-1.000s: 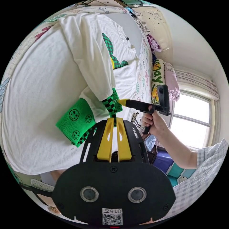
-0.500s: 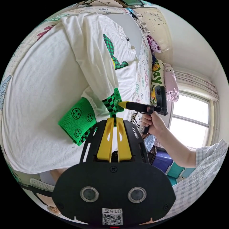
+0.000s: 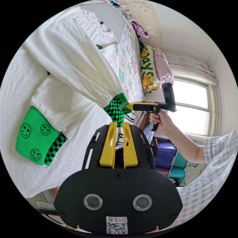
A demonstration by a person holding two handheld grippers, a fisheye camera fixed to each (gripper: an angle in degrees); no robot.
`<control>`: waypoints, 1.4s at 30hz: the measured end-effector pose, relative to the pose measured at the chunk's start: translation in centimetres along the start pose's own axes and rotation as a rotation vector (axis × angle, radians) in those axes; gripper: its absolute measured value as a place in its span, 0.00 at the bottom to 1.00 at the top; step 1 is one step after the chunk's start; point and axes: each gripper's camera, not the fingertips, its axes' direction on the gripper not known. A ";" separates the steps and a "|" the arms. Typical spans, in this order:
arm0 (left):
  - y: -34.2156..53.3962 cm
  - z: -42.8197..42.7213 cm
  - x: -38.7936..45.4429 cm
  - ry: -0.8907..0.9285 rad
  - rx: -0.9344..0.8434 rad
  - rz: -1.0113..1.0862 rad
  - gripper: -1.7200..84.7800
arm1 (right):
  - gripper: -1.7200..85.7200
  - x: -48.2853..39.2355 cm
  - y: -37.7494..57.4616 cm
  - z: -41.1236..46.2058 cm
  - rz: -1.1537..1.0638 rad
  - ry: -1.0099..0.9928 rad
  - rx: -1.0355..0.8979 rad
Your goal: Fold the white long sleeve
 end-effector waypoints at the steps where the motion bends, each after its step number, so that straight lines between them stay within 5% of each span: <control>1: 0.2 -1.3 -1.2 -0.019 0.027 -0.032 0.07 | 0.02 0.1 -0.1 0.1 0.009 0.009 -0.013; 10: -1.5 -13.7 -10.8 -0.171 0.362 -0.270 0.08 | 0.07 0.8 -2.9 -1.3 0.111 -0.016 0.043; 13: -2.9 -15.8 -12.8 -0.166 0.477 -0.311 0.09 | 0.07 0.7 -6.6 -4.8 0.122 0.057 0.162; 17: -5.3 -16.0 -15.8 -0.094 0.552 -0.363 0.10 | 0.11 -1.1 -14.7 -9.3 0.037 -0.081 0.319; 29: -7.9 -15.1 -20.9 0.094 0.561 -0.391 0.11 | 0.13 -10.5 -36.3 -7.0 -0.173 -0.103 0.171; 42: -8.8 -15.4 -23.6 0.124 0.571 -0.355 0.05 | 0.04 -13.0 -41.5 -7.0 -0.183 -0.071 0.095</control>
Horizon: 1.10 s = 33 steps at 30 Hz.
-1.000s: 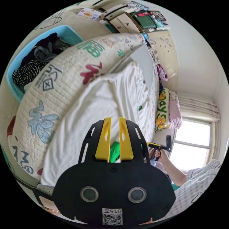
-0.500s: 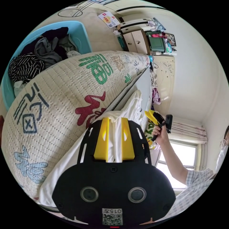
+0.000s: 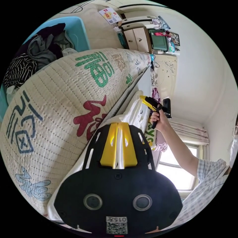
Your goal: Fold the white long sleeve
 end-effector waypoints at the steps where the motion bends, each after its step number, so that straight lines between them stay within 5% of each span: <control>1: -0.3 -0.4 -0.4 0.020 0.023 -0.011 0.04 | 0.03 -0.3 -0.5 -0.1 -0.006 0.029 -0.004; 10: -1.5 -0.9 -2.1 0.005 0.089 -0.096 0.03 | 0.04 -2.8 -3.0 1.0 -0.043 0.196 -0.079; 16: -0.9 -2.3 -1.0 -0.040 0.045 -0.057 0.04 | 0.02 -3.0 3.5 -2.3 -0.095 0.274 0.020; 23: 4.6 -2.0 3.7 -0.141 -0.229 0.129 0.05 | 0.05 -2.3 19.6 -3.6 -0.055 0.273 0.020; 33: 13.8 9.0 7.3 -0.057 -0.484 0.035 0.10 | 0.12 1.3 31.3 -1.6 0.058 0.170 -0.103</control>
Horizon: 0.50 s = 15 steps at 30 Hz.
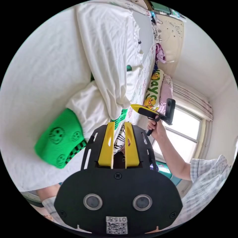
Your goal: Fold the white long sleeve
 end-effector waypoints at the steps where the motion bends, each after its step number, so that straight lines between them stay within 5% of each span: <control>1: 0.0 0.8 0.3 -0.002 0.014 -0.020 0.11 | 0.12 0.2 0.4 0.2 -0.018 0.008 -0.009; 15: 2.1 0.5 4.1 -0.061 0.208 -0.098 0.01 | 0.07 3.0 6.7 -0.7 0.034 -0.142 0.043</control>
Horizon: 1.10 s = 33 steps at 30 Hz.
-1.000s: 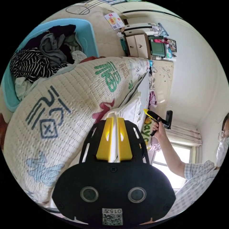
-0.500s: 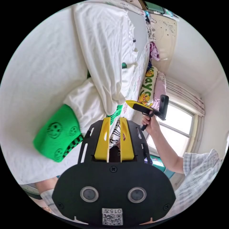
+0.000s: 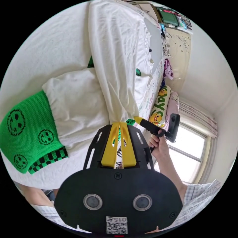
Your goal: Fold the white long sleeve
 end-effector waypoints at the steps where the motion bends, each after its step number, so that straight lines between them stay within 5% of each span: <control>1: 0.4 -0.6 0.4 -0.018 0.011 0.007 0.01 | 0.06 0.2 0.7 -0.3 0.016 -0.019 0.015; 17: 0.5 -3.2 5.3 -0.197 -0.022 0.014 0.01 | 0.05 0.3 6.3 -0.4 0.126 0.043 -0.034; 24: 1.0 -7.2 6.3 -0.104 -0.073 0.007 0.02 | 0.07 0.1 11.3 -2.5 0.140 -0.045 0.052; 30: 0.8 -16.0 10.3 -0.195 -0.023 0.274 0.02 | 0.02 -2.4 18.8 -8.8 0.235 0.147 0.478; 33: 1.0 -21.4 17.0 -0.433 0.223 0.620 0.04 | 0.02 -8.8 22.4 -13.2 0.240 0.582 0.842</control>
